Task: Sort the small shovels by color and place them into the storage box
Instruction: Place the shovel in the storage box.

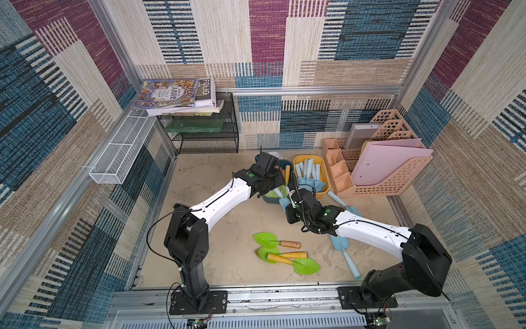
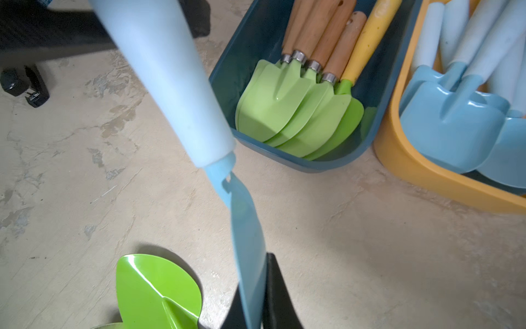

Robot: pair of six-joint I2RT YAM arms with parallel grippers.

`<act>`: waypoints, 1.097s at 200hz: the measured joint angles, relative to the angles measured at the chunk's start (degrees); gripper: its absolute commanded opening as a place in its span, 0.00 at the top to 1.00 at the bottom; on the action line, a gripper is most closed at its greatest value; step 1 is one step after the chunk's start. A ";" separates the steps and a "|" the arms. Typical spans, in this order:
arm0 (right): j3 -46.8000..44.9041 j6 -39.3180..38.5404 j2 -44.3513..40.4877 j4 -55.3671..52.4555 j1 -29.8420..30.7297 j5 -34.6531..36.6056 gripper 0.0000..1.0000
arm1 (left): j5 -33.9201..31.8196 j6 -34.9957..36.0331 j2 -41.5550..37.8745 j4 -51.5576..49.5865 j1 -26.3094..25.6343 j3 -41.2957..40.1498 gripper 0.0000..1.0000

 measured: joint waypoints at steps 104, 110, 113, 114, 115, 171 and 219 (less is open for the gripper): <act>9.57 -2.69 4.72 -6.71 -22.01 -7.87 1.00 | -15.32 10.14 -15.54 4.63 3.02 -14.60 0.30; 10.62 -2.71 5.77 -7.19 -23.58 -8.44 1.00 | -15.91 10.56 -15.85 4.63 3.10 -15.43 0.30; 11.19 -2.69 6.36 -7.41 -24.44 -8.74 1.00 | -16.06 10.71 -16.00 4.63 3.13 -15.82 0.30; 11.32 -2.69 6.49 -7.45 -24.61 -8.81 1.00 | -16.13 10.75 -16.02 4.63 3.15 -15.93 0.30; 11.47 -2.69 6.64 -7.50 -24.81 -8.85 1.00 | -16.22 10.80 -16.04 4.61 3.17 -16.06 0.30; 17.42 -1.66 14.34 -7.82 -32.24 -16.92 1.00 | -17.18 11.47 -16.52 4.33 4.24 -19.98 0.30; 15.47 3.19 17.77 -4.15 -36.39 -24.68 0.99 | -16.72 11.45 -16.39 4.31 4.59 -20.28 0.30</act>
